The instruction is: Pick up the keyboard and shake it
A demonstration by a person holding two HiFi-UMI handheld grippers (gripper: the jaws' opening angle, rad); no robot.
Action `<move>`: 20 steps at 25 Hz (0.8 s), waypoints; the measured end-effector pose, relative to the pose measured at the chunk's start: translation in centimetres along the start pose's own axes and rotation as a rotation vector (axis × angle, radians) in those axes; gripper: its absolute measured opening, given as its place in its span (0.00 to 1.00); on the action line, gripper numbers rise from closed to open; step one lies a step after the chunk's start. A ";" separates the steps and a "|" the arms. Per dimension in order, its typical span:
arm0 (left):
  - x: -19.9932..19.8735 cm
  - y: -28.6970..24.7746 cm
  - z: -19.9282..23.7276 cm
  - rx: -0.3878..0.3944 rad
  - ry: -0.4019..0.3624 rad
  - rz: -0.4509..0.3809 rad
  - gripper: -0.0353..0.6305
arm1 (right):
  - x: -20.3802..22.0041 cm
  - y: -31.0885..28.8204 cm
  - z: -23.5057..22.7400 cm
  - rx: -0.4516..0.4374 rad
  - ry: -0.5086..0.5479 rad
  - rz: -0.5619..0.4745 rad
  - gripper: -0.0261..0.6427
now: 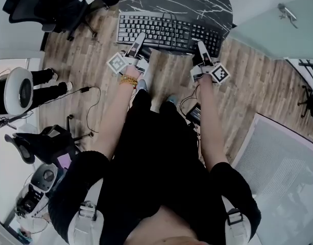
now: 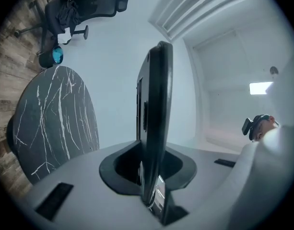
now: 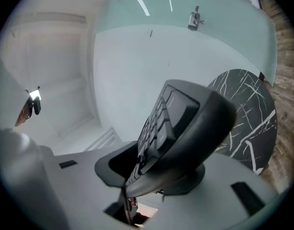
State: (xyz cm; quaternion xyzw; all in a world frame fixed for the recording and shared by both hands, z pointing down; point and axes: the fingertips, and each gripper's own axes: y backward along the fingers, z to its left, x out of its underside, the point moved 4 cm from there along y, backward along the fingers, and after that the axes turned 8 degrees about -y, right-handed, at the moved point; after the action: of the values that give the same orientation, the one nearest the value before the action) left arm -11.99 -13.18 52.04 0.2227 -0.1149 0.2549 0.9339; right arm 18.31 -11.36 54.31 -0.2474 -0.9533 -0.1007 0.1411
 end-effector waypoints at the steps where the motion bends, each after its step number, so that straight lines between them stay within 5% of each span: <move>1: -0.2 0.2 -0.2 0.011 0.003 -0.004 0.16 | -0.1 0.2 0.1 -0.008 -0.003 -0.019 0.26; 10: -0.3 0.9 0.2 0.010 0.031 0.003 0.16 | -0.6 0.2 0.1 -0.009 -0.017 -0.071 0.26; 20: -0.7 1.0 0.9 0.016 0.033 0.027 0.16 | 0.6 -0.3 -0.7 0.001 -0.058 0.037 0.24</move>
State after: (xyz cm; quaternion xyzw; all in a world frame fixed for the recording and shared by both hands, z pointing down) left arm -13.17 -13.12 52.92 0.2243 -0.1004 0.2720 0.9304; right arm 17.85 -11.52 55.14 -0.2679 -0.9522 -0.0905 0.1155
